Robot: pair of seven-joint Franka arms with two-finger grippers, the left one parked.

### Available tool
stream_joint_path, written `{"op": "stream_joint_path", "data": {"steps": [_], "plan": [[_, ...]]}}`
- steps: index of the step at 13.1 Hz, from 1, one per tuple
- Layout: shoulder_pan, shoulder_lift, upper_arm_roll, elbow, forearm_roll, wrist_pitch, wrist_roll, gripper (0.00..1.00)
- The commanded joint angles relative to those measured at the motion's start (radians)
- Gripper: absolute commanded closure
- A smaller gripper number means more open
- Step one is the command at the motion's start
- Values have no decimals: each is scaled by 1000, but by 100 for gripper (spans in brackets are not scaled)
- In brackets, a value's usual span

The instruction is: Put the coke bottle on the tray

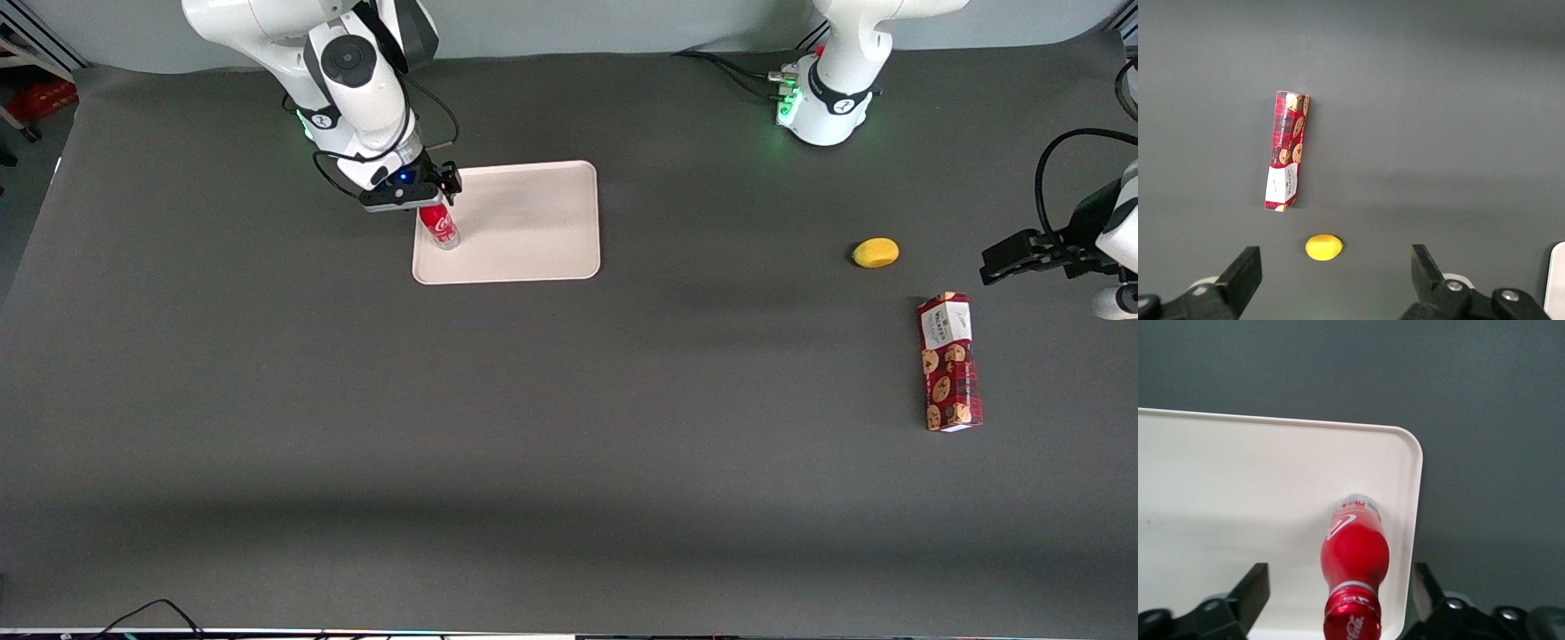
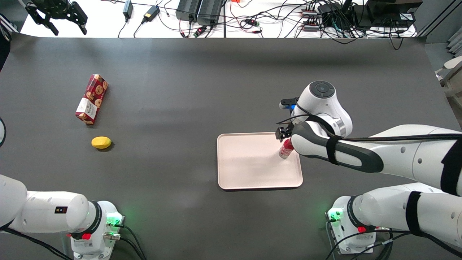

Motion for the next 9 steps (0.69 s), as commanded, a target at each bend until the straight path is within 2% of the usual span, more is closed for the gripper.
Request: {"op": "stream_joint_path", "data": {"steps": [1, 4, 9], "plan": [[9, -37, -13, 14, 26, 1, -21, 0], [4, -90, -74, 81, 24, -110, -36, 0], [0, -103, -432, 298, -2, -284, -249, 0]]}}
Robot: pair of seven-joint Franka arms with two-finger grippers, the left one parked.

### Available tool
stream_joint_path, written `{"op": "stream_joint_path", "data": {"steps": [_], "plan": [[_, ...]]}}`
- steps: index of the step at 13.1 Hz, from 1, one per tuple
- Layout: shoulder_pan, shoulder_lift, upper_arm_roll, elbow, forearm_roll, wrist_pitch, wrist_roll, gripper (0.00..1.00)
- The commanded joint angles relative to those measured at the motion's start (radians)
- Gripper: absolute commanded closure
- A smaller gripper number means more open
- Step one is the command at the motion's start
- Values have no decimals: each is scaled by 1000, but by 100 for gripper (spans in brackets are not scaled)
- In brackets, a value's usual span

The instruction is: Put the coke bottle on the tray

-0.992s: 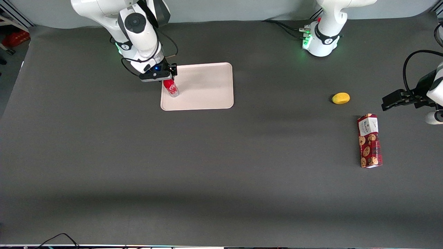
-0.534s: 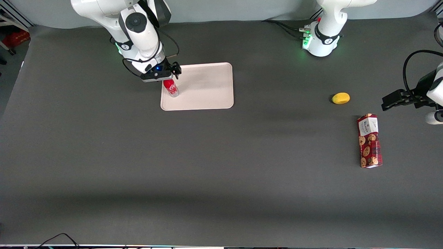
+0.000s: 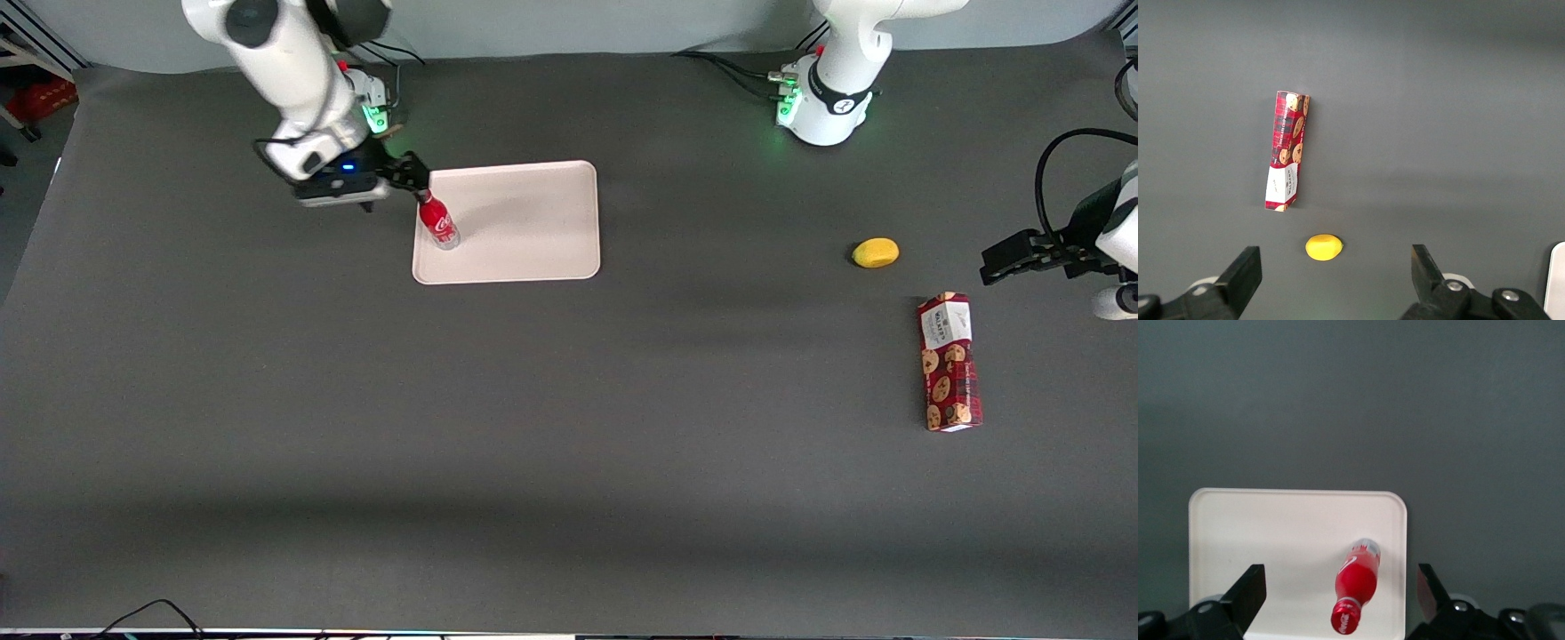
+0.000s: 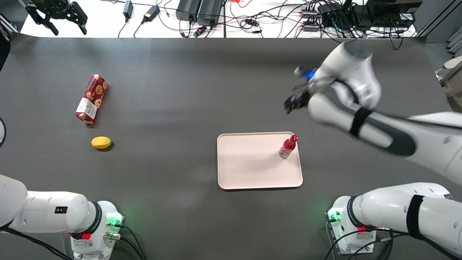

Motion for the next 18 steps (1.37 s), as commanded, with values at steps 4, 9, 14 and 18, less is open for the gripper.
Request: {"op": "stream_joint_path", "data": {"steps": [4, 9, 14, 18], "plan": [[-20, 149, -276, 448, -179, -320, -174, 0], [-123, 332, -279, 769, -183, -429, -216, 0], [-158, 400, -269, 839, -311, -457, -216, 0], [-160, 423, -256, 842, -329, -459, -205, 0]]}}
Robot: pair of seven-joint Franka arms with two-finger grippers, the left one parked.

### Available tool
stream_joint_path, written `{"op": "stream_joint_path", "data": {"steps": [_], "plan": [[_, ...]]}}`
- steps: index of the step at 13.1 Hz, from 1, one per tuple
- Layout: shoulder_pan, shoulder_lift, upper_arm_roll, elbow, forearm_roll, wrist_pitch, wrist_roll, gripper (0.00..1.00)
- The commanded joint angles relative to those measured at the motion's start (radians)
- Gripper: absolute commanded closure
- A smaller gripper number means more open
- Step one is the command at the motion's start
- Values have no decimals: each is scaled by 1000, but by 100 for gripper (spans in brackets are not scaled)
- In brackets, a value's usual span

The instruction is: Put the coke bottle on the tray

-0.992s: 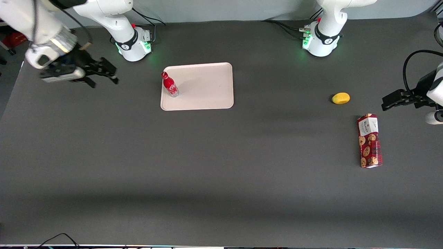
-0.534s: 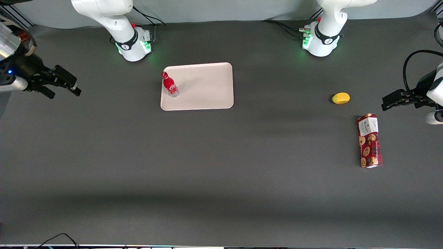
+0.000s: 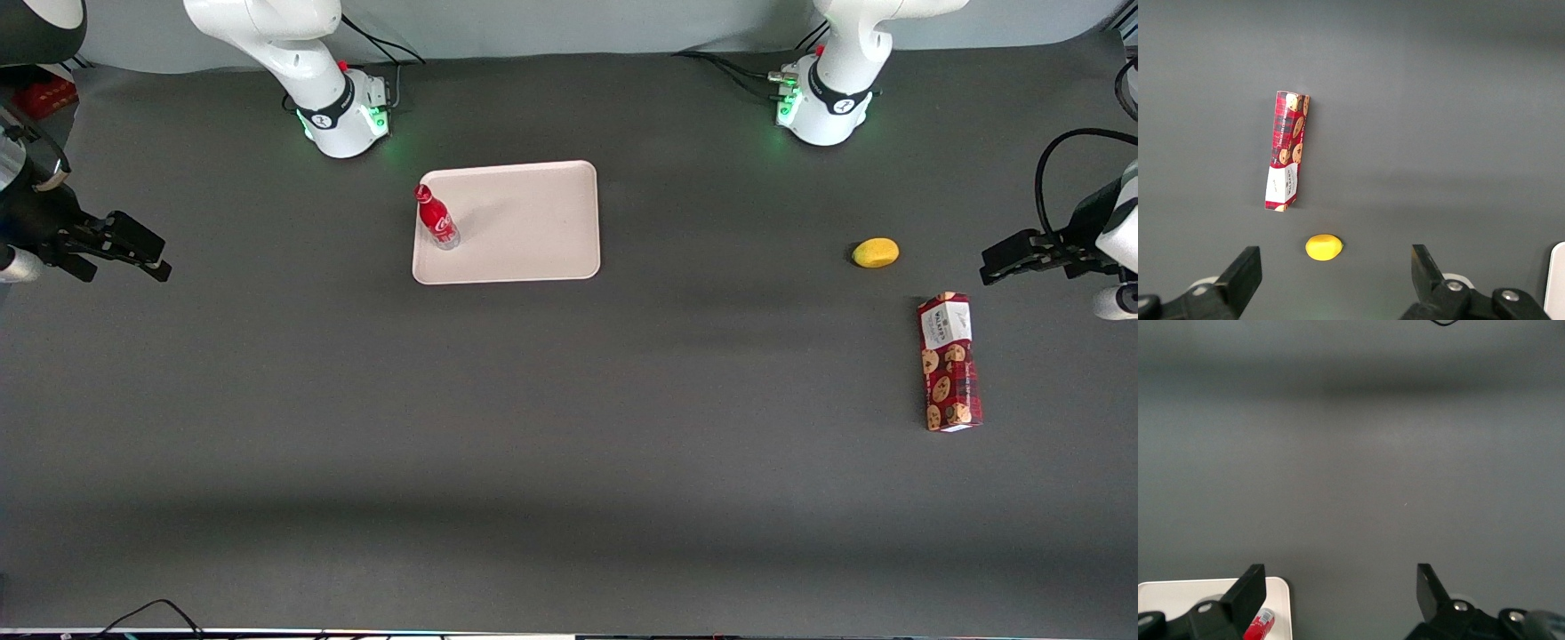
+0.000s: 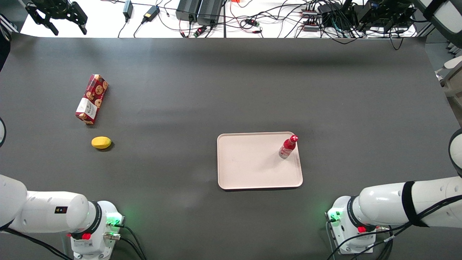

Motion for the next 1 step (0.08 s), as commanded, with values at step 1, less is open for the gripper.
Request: {"op": "stream_joint_path", "data": {"steps": [1], "plan": [[-12, 29, 16, 42, -17, -27, -7, 0]]}}
